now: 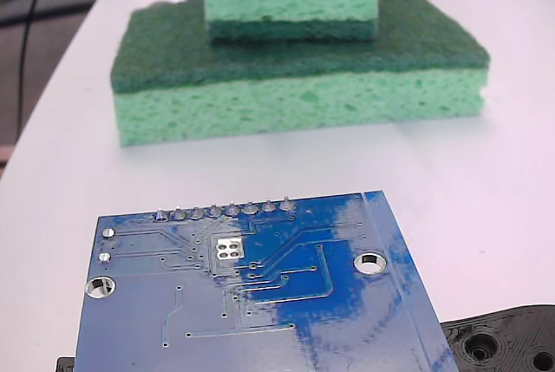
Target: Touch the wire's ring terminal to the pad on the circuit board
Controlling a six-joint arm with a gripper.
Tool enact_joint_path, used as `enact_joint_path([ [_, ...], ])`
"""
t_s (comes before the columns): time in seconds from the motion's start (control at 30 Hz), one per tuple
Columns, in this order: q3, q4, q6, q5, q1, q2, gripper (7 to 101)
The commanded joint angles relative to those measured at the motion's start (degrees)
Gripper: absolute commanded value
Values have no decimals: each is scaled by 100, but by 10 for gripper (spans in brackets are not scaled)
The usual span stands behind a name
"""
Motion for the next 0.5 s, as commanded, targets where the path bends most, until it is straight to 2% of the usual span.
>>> enact_joint_path([
  [0.03, 202, 167, -18, 0, -35, 413, 1003],
  [0.13, 237, 378, -44, 79, -123, 694, 1003],
  [0.23, 281, 193, 9, 158, -255, 598, 1003],
  [0.5, 255, 439, -53, 272, -413, 782, 1003],
])
